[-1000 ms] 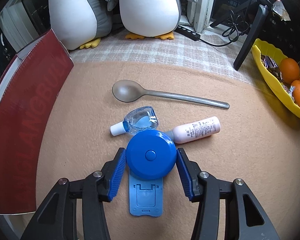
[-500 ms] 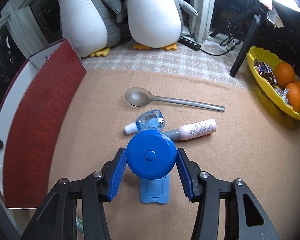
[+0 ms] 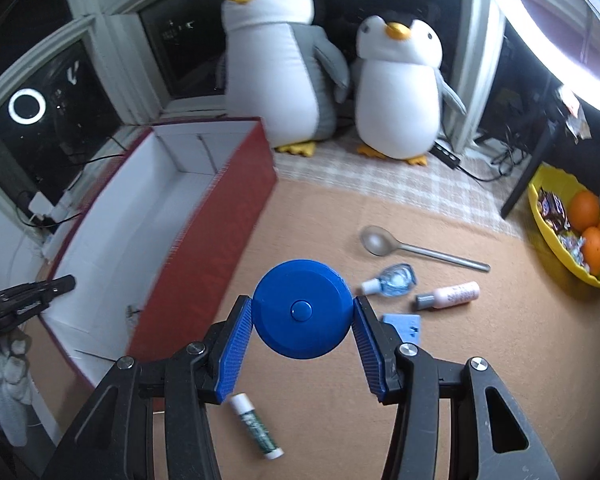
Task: Organize rigid objects
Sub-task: 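Carry the blue tape measure into the box and release it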
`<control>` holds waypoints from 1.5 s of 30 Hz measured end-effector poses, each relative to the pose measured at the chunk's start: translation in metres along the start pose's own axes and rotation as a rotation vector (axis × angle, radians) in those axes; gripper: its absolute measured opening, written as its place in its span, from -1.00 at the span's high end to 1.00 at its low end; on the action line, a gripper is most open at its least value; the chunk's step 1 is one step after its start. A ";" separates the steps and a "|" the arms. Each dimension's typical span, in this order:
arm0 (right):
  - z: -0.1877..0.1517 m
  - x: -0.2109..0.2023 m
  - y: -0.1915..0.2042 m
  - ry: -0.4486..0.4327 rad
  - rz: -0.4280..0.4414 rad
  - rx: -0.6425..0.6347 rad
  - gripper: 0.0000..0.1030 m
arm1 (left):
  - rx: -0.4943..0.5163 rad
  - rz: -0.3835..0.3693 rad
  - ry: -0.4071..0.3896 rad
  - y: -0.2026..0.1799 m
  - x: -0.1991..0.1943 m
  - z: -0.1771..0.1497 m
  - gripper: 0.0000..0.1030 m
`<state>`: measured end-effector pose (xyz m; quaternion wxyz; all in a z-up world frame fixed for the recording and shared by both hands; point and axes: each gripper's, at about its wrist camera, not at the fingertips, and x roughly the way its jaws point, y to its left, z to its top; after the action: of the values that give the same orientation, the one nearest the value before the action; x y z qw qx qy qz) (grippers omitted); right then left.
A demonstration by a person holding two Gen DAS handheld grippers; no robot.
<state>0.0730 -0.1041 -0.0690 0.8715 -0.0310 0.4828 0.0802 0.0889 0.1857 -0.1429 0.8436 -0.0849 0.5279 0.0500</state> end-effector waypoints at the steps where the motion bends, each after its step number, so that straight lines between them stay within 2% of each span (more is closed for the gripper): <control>1: 0.001 -0.002 0.007 -0.003 0.006 -0.010 0.10 | 0.002 -0.004 -0.004 0.000 -0.001 0.000 0.81; 11: 0.005 -0.013 0.077 -0.014 0.053 -0.121 0.10 | 0.004 -0.033 -0.026 0.004 -0.003 -0.001 0.87; 23: 0.002 0.011 0.135 0.026 0.082 -0.221 0.10 | 0.004 -0.061 -0.041 0.008 -0.003 -0.003 0.87; 33: -0.006 0.035 0.157 0.071 0.088 -0.258 0.10 | 0.000 -0.068 -0.043 0.008 -0.003 -0.004 0.87; 43: -0.011 0.040 0.163 0.075 0.097 -0.278 0.09 | 0.000 -0.066 -0.040 0.008 -0.003 -0.004 0.87; 45: -0.011 0.041 0.164 0.076 0.099 -0.279 0.03 | 0.002 -0.065 -0.039 0.008 -0.003 -0.003 0.87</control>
<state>0.0575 0.0604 -0.1054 0.8349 -0.1311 0.5004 0.1883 0.0832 0.1927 -0.1423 0.8549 -0.1003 0.5084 0.0237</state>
